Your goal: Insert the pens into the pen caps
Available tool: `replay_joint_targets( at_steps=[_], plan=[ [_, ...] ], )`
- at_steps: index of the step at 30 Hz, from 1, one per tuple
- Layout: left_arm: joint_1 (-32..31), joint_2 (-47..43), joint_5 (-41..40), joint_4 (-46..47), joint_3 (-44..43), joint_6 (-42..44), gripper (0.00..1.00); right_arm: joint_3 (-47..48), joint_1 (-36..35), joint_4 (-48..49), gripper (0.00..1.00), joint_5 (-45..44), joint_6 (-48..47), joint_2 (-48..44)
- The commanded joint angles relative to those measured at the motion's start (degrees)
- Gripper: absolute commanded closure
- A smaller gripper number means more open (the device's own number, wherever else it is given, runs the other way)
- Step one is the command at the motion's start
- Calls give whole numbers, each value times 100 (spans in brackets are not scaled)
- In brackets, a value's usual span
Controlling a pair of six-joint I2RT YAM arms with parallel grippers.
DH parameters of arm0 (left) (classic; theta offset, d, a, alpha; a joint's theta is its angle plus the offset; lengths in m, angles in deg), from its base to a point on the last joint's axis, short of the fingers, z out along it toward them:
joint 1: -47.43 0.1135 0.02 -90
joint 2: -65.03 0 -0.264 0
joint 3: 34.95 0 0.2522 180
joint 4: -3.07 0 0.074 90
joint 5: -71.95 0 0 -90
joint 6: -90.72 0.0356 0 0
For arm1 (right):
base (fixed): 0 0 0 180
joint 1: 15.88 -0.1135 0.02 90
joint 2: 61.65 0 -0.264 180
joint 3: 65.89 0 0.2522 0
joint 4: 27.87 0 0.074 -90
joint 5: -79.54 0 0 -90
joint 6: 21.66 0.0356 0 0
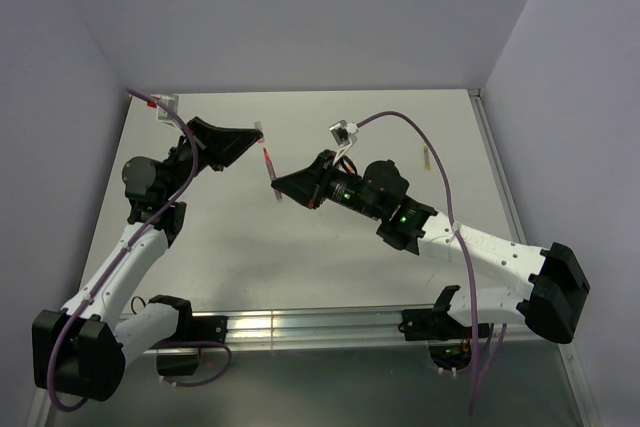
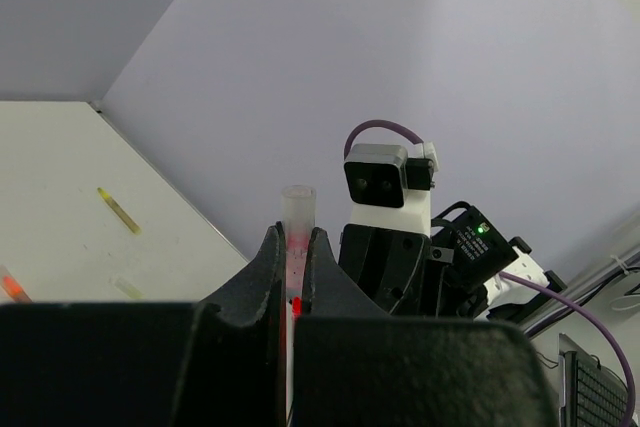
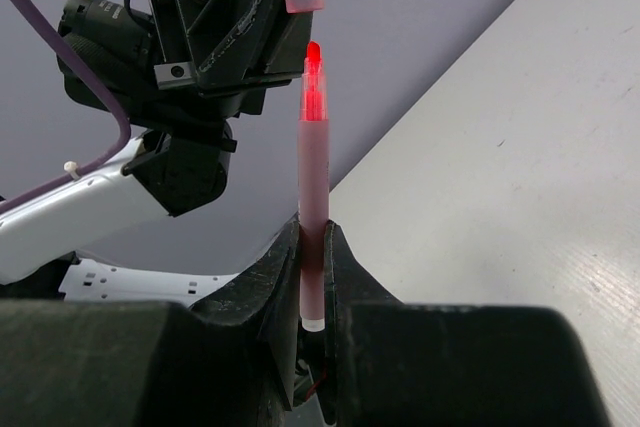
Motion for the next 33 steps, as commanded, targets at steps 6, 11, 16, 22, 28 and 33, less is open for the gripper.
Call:
replay_joint_targets(
  at_steps=[6,11,16,22,28,33],
  plan=[
    [1,10,-22,360,56,-36,100,253,20,169,100,-10,-65,-18],
    [-17,28,-30,255,30,8,100,280,28,142,100,-36,-83,-35],
    [-60,10,-13,150,13,78,100,289,20,107,100,-72,-118,-44],
    [-122,28,14,88,-14,131,100,324,20,45,100,-124,-162,-70],
    [-148,28,5,44,-14,157,100,341,20,-34,100,-168,-206,-97],
    [-157,10,-13,8,13,192,100,359,28,-86,100,-203,-232,-123]
  ],
)
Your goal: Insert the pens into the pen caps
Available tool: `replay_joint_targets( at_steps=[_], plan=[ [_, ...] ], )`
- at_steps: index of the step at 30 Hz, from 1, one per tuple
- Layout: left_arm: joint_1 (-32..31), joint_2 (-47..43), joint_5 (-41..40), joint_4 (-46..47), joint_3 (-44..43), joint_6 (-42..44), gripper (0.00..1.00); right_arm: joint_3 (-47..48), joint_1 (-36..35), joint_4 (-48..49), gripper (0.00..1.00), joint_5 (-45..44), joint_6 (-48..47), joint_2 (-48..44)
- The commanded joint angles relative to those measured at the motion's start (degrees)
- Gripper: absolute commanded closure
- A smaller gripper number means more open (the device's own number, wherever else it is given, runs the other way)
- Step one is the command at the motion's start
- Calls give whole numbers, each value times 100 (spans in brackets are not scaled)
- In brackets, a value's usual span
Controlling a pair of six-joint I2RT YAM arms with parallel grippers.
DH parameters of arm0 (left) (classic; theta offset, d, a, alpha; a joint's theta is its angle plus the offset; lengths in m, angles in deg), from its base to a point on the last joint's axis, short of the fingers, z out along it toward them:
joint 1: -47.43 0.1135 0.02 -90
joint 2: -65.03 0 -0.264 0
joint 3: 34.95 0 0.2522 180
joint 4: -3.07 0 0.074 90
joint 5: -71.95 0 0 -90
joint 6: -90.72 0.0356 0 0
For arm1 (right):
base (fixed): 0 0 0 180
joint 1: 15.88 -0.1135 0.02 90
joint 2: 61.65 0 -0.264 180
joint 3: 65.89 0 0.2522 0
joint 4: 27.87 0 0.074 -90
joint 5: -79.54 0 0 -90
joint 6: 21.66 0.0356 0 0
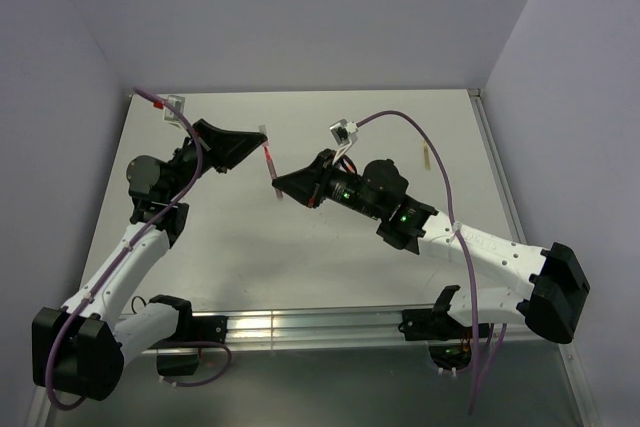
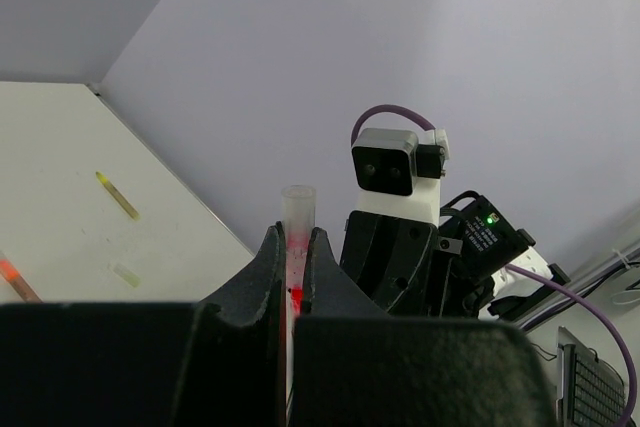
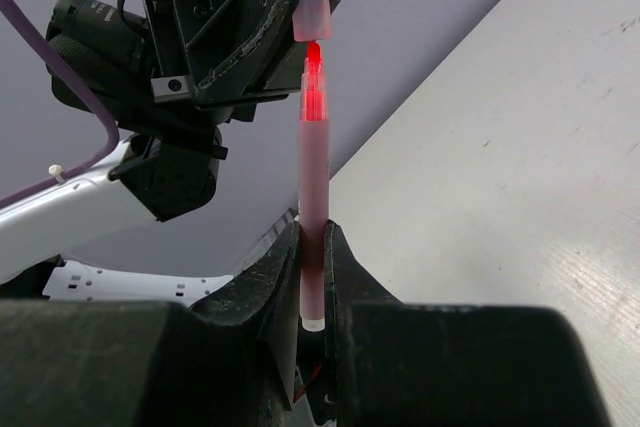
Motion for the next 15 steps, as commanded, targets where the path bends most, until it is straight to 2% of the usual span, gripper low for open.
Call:
replay_joint_targets(
  at_steps=[1,15],
  plan=[
    [-26,-20,-13,153,-27,103,100,287,20,69,100,-107,-116,-130],
    [-61,-20,-13,56,-27,173,100,278,28,25,100,-204,-160,-209]
  ],
)
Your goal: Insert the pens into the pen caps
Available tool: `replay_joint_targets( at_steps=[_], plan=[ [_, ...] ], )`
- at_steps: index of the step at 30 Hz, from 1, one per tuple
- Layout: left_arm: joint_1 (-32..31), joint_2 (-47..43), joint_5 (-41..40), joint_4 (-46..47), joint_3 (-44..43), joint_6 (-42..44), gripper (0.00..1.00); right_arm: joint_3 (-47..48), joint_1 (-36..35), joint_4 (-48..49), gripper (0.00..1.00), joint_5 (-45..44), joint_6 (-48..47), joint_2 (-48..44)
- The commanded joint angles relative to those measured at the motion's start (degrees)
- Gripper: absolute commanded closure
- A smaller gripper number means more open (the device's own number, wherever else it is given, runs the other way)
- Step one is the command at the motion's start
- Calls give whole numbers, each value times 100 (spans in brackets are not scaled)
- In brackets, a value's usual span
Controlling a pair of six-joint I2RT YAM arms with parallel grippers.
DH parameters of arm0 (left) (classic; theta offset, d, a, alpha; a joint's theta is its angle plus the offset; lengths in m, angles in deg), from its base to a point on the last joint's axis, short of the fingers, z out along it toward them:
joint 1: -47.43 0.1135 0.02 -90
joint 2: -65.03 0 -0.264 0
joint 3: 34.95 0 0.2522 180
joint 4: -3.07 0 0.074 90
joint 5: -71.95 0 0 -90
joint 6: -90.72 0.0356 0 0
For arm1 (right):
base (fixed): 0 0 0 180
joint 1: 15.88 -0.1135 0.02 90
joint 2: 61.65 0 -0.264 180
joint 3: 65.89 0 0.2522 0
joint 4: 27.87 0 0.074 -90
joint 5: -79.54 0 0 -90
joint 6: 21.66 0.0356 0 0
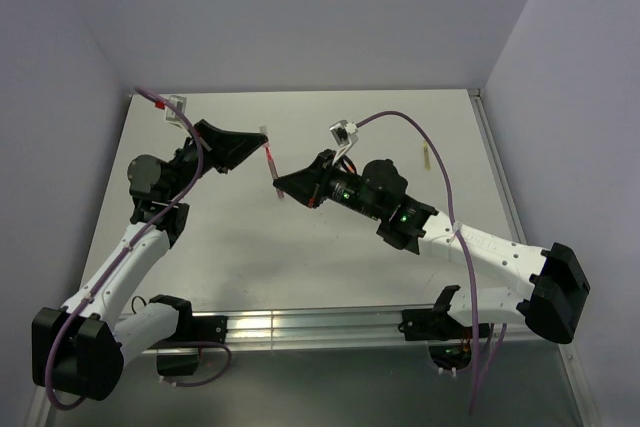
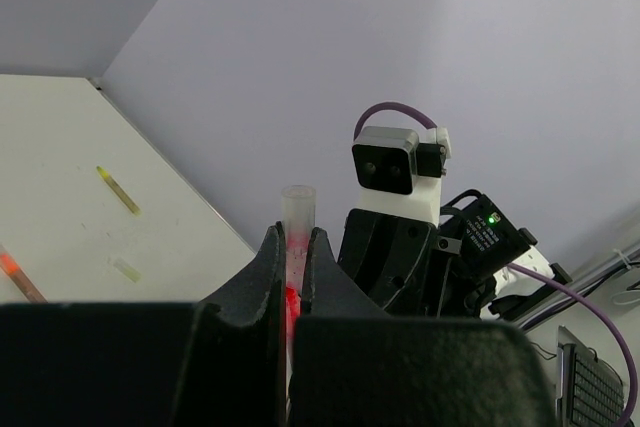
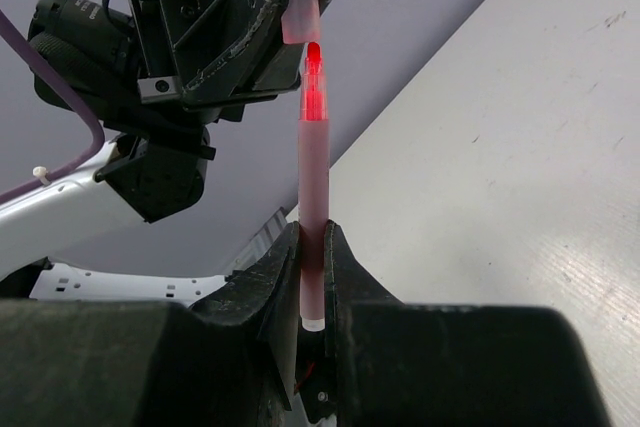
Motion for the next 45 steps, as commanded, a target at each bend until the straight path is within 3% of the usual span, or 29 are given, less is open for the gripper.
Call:
replay_joint_targets(
  at_steps=[1,45],
  plan=[
    [-52,-20,-13,141,-27,140,100,278,20,156,100,-106,-90,-202],
    [-343,15,-171,-158,-27,246,100,181,20,534,100,-554,-178,-229]
  ],
)
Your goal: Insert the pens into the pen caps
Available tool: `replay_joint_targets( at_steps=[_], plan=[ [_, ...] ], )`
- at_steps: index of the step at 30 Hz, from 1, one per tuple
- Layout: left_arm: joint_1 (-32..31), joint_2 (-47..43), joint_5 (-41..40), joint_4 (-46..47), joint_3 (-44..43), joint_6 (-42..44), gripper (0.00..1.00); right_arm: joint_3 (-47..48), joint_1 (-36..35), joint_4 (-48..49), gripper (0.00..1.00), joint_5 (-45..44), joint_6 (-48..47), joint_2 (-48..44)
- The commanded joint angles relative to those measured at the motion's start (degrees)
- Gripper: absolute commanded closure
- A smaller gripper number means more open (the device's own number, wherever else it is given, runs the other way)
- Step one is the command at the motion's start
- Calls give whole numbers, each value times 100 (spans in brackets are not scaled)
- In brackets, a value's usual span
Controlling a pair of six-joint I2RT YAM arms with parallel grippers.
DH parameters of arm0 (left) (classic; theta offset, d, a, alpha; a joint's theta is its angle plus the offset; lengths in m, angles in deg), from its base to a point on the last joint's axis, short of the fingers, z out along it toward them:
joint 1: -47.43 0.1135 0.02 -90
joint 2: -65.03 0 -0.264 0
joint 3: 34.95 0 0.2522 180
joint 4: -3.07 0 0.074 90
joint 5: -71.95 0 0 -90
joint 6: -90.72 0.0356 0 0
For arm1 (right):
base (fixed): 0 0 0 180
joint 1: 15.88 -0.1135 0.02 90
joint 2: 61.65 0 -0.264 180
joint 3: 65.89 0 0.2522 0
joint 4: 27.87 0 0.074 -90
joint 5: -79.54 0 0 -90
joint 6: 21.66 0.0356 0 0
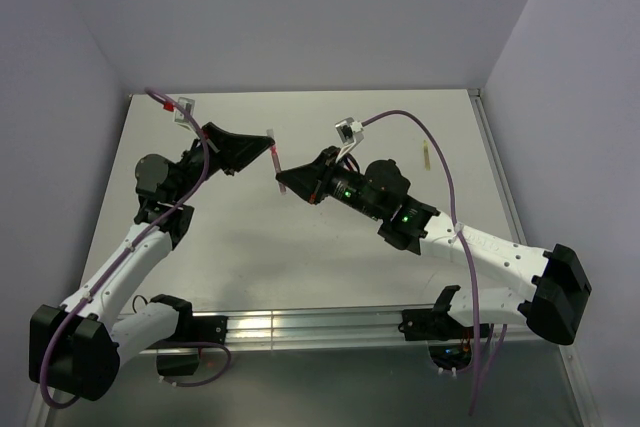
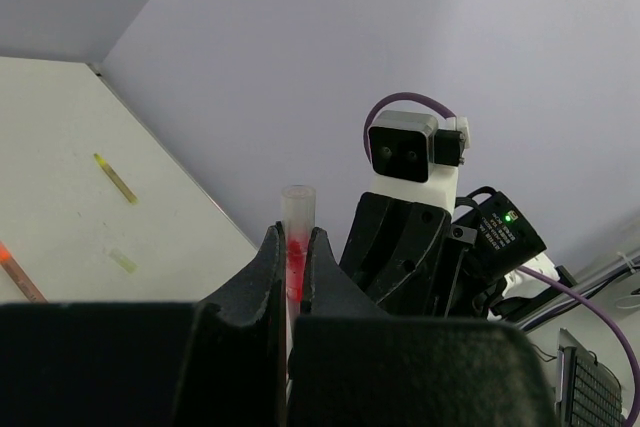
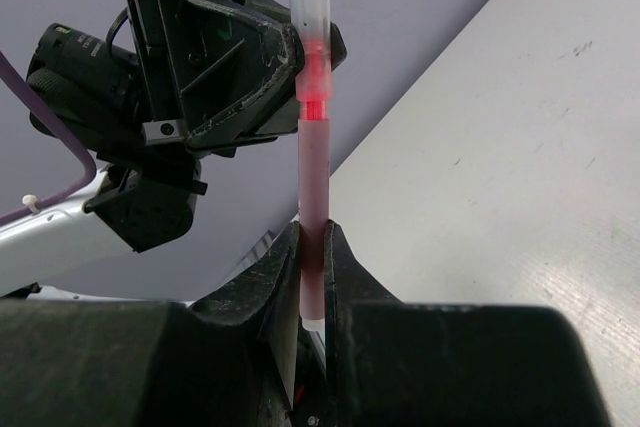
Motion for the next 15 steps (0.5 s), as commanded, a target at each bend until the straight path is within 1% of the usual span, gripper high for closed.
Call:
replay_joint_targets(
  at_steps=[1,15],
  plan=[
    [-45,26,104,111,-49,60,99,172,22,490,100,-195,-82,-148],
    [-335,8,157,6,-75,156,100,269,22,649,100,-529,-91,81]
  ],
)
